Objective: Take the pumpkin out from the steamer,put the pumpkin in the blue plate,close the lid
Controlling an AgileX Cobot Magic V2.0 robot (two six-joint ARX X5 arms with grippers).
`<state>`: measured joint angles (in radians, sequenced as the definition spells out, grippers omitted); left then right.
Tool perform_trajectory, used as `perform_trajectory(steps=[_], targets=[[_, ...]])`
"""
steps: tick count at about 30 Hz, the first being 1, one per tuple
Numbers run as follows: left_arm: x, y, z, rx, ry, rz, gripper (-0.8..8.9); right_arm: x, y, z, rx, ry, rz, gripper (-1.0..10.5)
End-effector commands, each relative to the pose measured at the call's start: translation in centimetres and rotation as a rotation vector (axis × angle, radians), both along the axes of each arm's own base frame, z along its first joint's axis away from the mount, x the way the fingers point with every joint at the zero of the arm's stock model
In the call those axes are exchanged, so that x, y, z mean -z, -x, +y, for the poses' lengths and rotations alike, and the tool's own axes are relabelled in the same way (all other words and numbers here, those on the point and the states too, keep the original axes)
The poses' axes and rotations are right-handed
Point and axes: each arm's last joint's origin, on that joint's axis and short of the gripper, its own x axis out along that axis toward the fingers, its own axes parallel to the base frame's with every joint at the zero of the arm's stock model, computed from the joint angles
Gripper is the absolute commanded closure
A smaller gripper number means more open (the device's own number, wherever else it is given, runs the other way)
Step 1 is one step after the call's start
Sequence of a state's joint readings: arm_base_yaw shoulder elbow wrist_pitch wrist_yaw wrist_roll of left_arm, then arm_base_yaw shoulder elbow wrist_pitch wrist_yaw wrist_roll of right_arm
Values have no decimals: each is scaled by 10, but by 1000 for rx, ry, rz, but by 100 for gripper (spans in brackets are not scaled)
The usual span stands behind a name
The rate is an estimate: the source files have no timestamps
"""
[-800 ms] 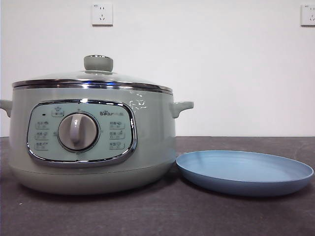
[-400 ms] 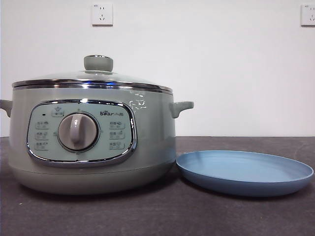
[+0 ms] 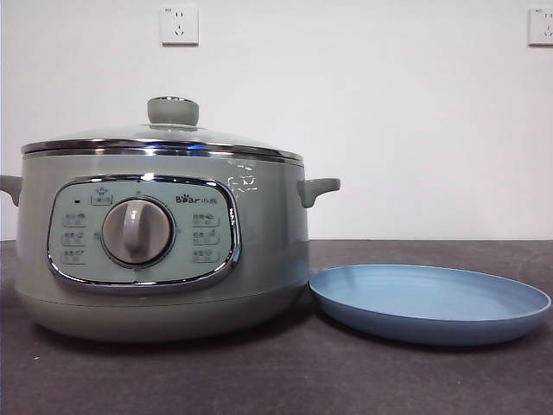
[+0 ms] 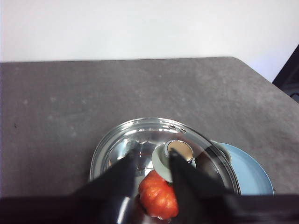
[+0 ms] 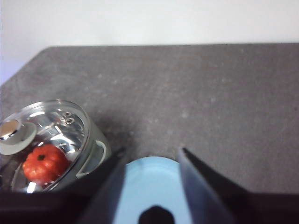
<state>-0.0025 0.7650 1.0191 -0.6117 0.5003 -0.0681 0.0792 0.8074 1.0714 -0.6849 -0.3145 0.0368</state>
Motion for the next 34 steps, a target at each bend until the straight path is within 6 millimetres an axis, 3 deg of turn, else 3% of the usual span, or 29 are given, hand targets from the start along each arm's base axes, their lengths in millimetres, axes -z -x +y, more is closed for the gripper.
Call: perform_trajectory(steps=[1, 6, 12, 25, 34], targets=[[-1, -9, -2, 22, -11, 34, 370, 0, -8, 1, -8, 13, 29, 430], [0, -27, -14, 110, -6, 104, 370, 5, -17, 3, -20, 15, 68, 403], [8, -55, -42, 223, -35, 187, 373, 7, -20, 11, -61, 19, 85, 407], [40, -99, -114, 226, -324, 256, 373, 8, -19, 15, -88, 21, 94, 410], [61, -114, -131, 214, -408, 278, 376, 9, -18, 15, -88, 24, 110, 410]])
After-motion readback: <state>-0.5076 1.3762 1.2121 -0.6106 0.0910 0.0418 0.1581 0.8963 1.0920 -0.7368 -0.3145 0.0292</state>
